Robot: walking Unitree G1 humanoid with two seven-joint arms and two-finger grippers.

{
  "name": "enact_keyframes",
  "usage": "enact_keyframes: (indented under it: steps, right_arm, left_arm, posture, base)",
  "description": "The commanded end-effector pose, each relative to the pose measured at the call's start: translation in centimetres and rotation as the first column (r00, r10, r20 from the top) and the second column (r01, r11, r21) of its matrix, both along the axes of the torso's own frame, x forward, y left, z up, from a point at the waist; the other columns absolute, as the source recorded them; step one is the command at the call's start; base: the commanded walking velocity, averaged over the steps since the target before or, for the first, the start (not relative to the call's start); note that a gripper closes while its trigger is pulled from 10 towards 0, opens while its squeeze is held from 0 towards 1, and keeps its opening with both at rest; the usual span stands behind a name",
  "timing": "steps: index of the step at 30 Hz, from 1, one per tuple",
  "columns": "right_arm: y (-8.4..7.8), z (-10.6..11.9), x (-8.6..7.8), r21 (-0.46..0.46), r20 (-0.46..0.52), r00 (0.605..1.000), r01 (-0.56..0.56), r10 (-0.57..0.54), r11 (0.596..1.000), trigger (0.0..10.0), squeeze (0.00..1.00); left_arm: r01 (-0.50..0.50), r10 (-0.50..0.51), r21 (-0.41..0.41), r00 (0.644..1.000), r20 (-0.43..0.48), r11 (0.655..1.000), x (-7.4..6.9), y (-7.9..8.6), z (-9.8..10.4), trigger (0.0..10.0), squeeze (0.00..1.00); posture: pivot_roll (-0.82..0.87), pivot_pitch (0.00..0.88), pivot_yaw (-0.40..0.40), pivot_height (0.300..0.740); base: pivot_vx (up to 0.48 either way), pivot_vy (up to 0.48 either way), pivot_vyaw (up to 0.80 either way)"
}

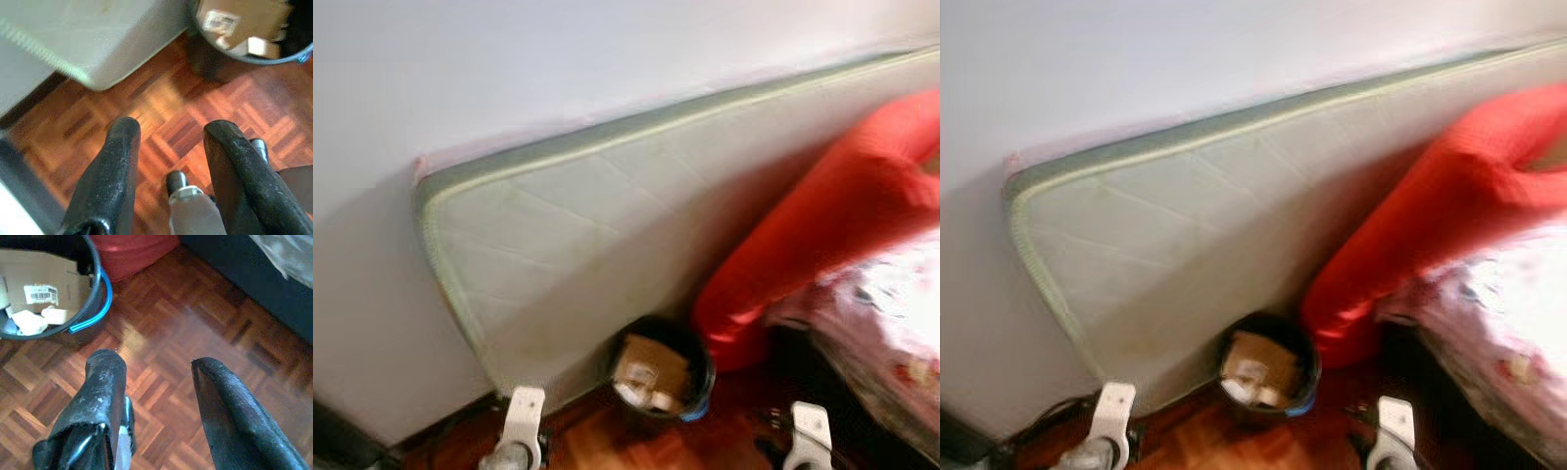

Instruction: Clean up the room

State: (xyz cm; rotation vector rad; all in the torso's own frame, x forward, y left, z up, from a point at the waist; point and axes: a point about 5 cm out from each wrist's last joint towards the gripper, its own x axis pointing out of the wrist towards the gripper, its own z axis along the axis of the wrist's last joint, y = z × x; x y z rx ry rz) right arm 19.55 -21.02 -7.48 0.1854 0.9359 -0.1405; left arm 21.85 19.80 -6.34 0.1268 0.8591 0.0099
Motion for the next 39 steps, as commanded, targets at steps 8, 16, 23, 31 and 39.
enact_keyframes:
  steps: [8,16,23,31,39]
  right_arm:
    - [0.5,-0.3,-0.5,0.006,-0.019,1.000,0.002,-0.002,1.000,10.0,0.00]
    - [0.9,-0.5,-0.7,0.003,-0.019,1.000,0.016,-0.016,1.000,10.0,0.00]
    - [1.2,-0.6,-0.7,-0.003,-0.014,1.000,0.014,-0.014,1.000,10.0,0.00]
    - [1.0,-0.4,-0.5,-0.003,-0.001,0.999,0.034,-0.034,0.999,10.0,0.00]
    - [0.4,-0.2,-0.3,-0.024,0.014,1.000,0.021,-0.020,0.999,10.0,0.00]
  left_arm:
    - [0.010,-0.009,0.020,0.999,-0.033,1.000,-0.5,0.5,-0.3,10.0,0.00]
    - [0.012,-0.010,0.036,0.999,-0.051,0.999,-0.9,0.9,-0.4,10.0,0.00]
    - [-0.022,0.024,0.038,0.999,-0.048,0.999,-1.0,1.4,-0.4,10.0,0.00]
    - [-0.046,0.047,0.018,0.998,-0.046,0.999,-0.9,1.1,-0.4,10.0,0.00]
    - [-0.066,0.066,-0.004,0.997,-0.041,0.998,-0.8,0.7,-0.4,10.0,0.00]
  posture:
    - [-0.04,0.000,0.005,0.740]
    - [-0.04,0.000,0.047,0.740]
    - [-0.05,0.000,0.065,0.740]
    - [-0.04,0.000,0.039,0.740]
    - [-0.04,0.000,0.019,0.740]
  base:
    - [0.000,0.000,-0.80]
    - [0.000,0.000,-0.80]
    - [0.000,0.000,-0.63]
    - [0.000,0.000,0.00]
    - [0.000,-0.262,0.00]
